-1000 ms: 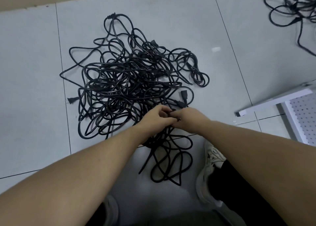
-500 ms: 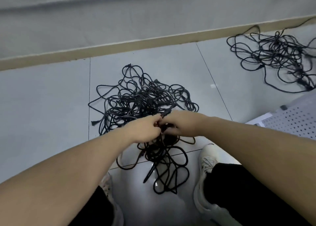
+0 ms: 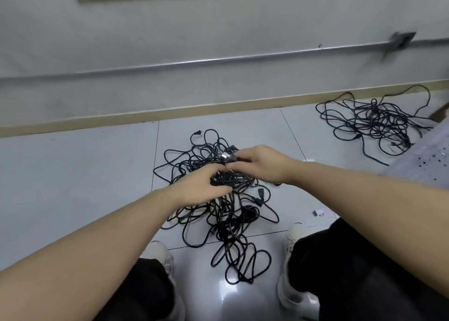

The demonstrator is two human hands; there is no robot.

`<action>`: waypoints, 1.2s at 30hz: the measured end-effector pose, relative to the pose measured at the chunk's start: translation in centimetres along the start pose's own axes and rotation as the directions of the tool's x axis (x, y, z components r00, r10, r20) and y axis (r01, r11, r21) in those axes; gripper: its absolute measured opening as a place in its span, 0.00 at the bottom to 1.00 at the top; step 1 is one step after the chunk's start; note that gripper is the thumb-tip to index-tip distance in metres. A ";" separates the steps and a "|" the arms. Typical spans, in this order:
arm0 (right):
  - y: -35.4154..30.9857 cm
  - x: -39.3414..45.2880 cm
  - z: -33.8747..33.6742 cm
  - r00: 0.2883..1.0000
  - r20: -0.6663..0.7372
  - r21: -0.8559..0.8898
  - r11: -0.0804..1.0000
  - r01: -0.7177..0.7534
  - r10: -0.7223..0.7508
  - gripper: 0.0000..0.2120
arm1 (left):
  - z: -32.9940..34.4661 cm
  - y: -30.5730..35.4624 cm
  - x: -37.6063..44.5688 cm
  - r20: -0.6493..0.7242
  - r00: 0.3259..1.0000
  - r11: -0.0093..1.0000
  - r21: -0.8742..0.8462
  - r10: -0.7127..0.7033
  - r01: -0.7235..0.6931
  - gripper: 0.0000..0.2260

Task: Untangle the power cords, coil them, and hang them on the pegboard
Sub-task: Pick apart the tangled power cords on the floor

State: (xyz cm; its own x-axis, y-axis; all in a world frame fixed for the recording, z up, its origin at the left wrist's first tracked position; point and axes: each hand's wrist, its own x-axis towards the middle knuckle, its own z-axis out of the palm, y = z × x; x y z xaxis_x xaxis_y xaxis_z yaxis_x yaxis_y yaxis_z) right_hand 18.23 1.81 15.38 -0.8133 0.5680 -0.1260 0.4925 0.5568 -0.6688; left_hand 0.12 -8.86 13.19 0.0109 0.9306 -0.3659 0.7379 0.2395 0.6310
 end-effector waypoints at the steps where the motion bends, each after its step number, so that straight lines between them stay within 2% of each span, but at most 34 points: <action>1: -1.1 -0.2 -0.3 0.999 -0.051 0.058 0.998 0.010 -0.007 0.13 | 0.6 0.9 -0.5 0.005 1.000 0.999 0.030 0.029 -0.029 0.27; 4: -4.0 -0.7 -1.3 0.985 -0.172 0.190 0.981 0.044 -0.011 0.18 | 2.7 2.2 -1.2 -0.020 0.997 0.997 -0.018 0.072 -0.073 0.29; 7: -5.6 -0.9 -1.4 0.981 -0.192 0.327 0.944 0.045 0.020 0.19 | 3.8 2.3 -1.5 -0.135 0.989 0.987 -0.141 0.058 -0.077 0.27; 8: -5.9 -0.9 -1.1 0.984 -0.175 0.413 0.910 0.041 0.035 0.18 | 3.8 2.2 -1.3 -0.169 0.984 0.984 -0.158 0.053 -0.080 0.24; 10: -6.3 -0.5 -0.3 0.988 -0.145 0.557 0.829 0.042 0.047 0.13 | 3.4 1.8 -1.2 -0.215 0.976 0.990 -0.134 0.025 -0.055 0.08; 11: -6.5 -0.2 0.1 0.985 -0.162 0.581 0.812 0.052 0.053 0.10 | 3.2 1.6 -1.0 -0.235 0.972 0.991 -0.125 0.023 -0.053 0.06; 12: -6.6 0.3 0.2 0.980 -0.189 0.583 0.811 0.057 0.067 0.07 | 3.2 1.4 -0.8 -0.259 0.966 0.989 -0.137 0.021 -0.058 0.08; 13: -6.6 1.1 0.3 0.974 -0.210 0.576 0.816 0.052 0.086 0.09 | 3.2 1.0 -0.4 -0.281 0.960 0.984 -0.163 0.019 -0.067 0.10; 15: -5.7 2.1 0.4 0.970 -0.185 0.588 0.808 -0.018 0.155 0.16 | 3.2 0.8 0.0 -0.310 0.950 0.951 -0.300 -0.019 -0.079 0.12; 17: -3.8 2.8 1.0 0.982 -0.061 0.616 0.781 -0.104 0.179 0.20 | 2.6 0.8 0.6 -0.319 0.935 0.827 -0.560 -0.156 -0.053 0.13; 19: -1.6 2.8 2.1 0.985 0.071 0.546 0.820 -0.170 0.157 0.19 | 1.5 0.4 1.0 -0.299 0.912 0.674 -0.737 -0.280 -0.035 0.14; 21: -0.3 2.9 2.9 0.964 0.221 0.284 0.936 -0.209 0.148 0.16 | 0.5 0.3 1.0 -0.282 0.900 0.554 -0.830 -0.332 -0.056 0.13; 23: 0.2 3.8 3.6 0.931 0.338 -0.037 0.991 -0.130 0.135 0.17 | -0.7 0.8 0.8 -0.274 0.900 0.473 -0.876 -0.339 -0.089 0.12; 24: 0.4 4.4 4.2 0.927 0.356 -0.124 0.989 -0.080 0.119 0.10 | -1.4 1.1 0.6 -0.282 0.902 0.443 -0.889 -0.326 -0.118 0.12; 25: 0.6 5.1 4.8 0.932 0.349 -0.168 0.985 -0.047 0.104 0.10 | -2.2 1.4 0.3 -0.305 0.903 0.424 -0.892 -0.304 -0.159 0.12; 27: 1.1 6.2 5.5 0.932 0.336 -0.151 0.985 -0.087 0.134 0.10 | -4.1 1.7 -0.2 -0.397 0.878 0.442 -0.860 -0.269 -0.253 0.12; 31: 1.8 7.6 5.0 0.953 0.269 -0.064 0.990 -0.124 0.137 0.13 | -7.5 -0.2 -0.7 -0.576 0.735 0.514 -0.778 -0.358 -0.360 0.10; 34: 1.4 8.0 4.3 0.968 0.228 -0.007 0.994 -0.105 0.104 0.17 | -9.0 -2.9 -0.6 -0.551 0.676 0.474 -0.819 -0.490 -0.324 0.10; 36: 0.3 8.3 3.9 0.987 0.151 0.018 0.998 -0.065 0.062 0.17 | -9.6 -4.4 -0.7 -0.459 0.698 0.366 -0.883 -0.549 -0.293 0.12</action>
State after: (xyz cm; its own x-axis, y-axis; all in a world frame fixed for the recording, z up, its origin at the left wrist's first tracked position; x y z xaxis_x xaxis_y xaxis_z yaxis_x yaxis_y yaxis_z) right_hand 10.44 4.34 11.22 -0.8186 0.5035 -0.2763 0.5390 0.5076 -0.6722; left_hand -9.58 -7.88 17.23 -0.7078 0.6451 -0.2877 -0.3291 0.0592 0.9424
